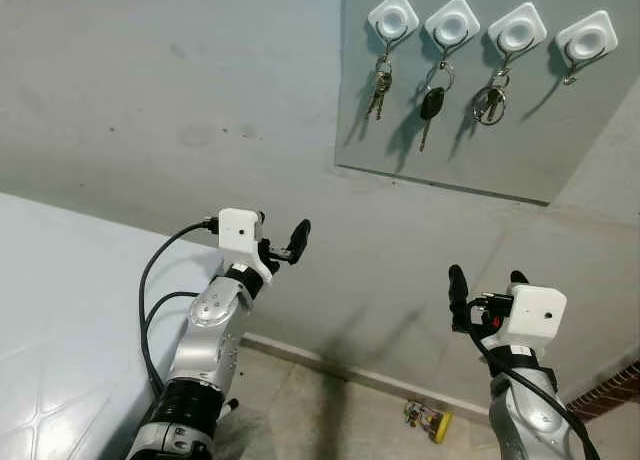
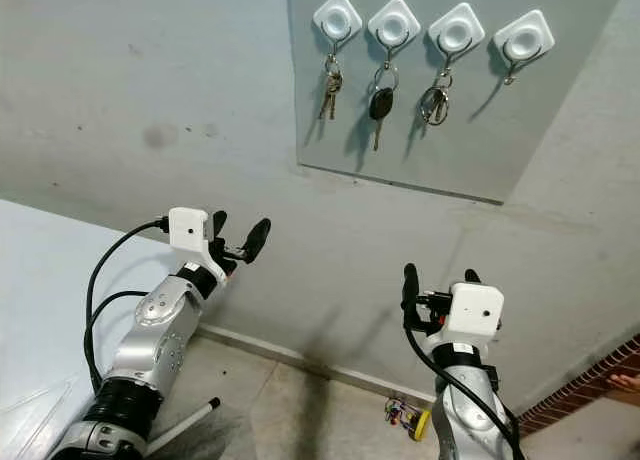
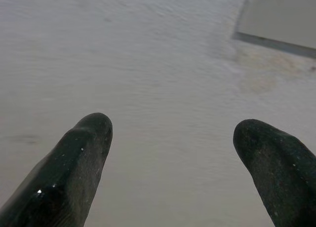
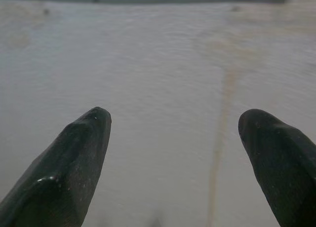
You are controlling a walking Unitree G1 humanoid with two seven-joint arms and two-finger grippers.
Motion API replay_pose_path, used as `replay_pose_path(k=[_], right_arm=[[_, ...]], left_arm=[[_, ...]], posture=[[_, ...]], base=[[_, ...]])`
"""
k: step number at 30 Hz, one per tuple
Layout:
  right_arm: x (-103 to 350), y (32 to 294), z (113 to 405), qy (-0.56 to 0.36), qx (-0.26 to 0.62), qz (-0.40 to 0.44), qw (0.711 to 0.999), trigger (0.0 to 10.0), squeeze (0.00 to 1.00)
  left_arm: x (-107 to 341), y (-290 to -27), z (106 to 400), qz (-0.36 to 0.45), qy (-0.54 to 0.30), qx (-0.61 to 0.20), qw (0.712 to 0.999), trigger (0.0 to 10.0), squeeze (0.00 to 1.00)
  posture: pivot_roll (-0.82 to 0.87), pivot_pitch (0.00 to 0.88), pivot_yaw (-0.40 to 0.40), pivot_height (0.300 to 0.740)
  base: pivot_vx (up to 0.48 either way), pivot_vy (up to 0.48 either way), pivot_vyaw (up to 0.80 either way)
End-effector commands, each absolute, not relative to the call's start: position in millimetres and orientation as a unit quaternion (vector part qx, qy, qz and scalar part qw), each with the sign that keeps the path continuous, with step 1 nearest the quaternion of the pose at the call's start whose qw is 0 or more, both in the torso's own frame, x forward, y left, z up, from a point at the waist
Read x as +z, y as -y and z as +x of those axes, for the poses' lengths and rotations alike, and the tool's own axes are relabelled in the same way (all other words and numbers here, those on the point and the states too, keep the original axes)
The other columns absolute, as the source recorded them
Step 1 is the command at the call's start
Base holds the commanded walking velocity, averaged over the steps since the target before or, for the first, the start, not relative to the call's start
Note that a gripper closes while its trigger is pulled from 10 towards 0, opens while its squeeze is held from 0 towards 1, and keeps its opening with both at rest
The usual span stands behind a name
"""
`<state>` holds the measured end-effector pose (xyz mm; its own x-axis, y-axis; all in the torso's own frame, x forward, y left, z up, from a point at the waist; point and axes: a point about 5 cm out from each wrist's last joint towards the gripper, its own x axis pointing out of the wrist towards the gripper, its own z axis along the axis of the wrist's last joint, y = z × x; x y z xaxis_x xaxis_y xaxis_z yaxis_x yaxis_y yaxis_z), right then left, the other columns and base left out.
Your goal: Hang keys on a hook
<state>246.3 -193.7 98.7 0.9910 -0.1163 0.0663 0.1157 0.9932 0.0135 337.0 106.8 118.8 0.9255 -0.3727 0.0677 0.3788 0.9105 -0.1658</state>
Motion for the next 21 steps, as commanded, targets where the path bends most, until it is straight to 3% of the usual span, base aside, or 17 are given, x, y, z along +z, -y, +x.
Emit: replay_pose_path(k=[1, 21], right_arm=[[102.8, 190.7, 248.6, 0.041, -0.055, 0.004, 0.998, 10.0, 0.00], [113.6, 195.6, 254.9, 0.051, -0.063, -0.015, 0.997, 10.0, 0.00]], left_arm=[[118.0, -111.7, 337.0, -0.080, 0.016, -0.190, 0.978, 10.0, 0.00], [117.6, -122.2, 337.3, -0.066, 0.023, -0.174, 0.982, 10.0, 0.00]], posture=[[-0.05, 0.049, 0.045, 0.740], [-0.04, 0.059, 0.024, 0.740]], base=[[0.000, 0.000, 0.80], [0.000, 0.000, 0.80]])
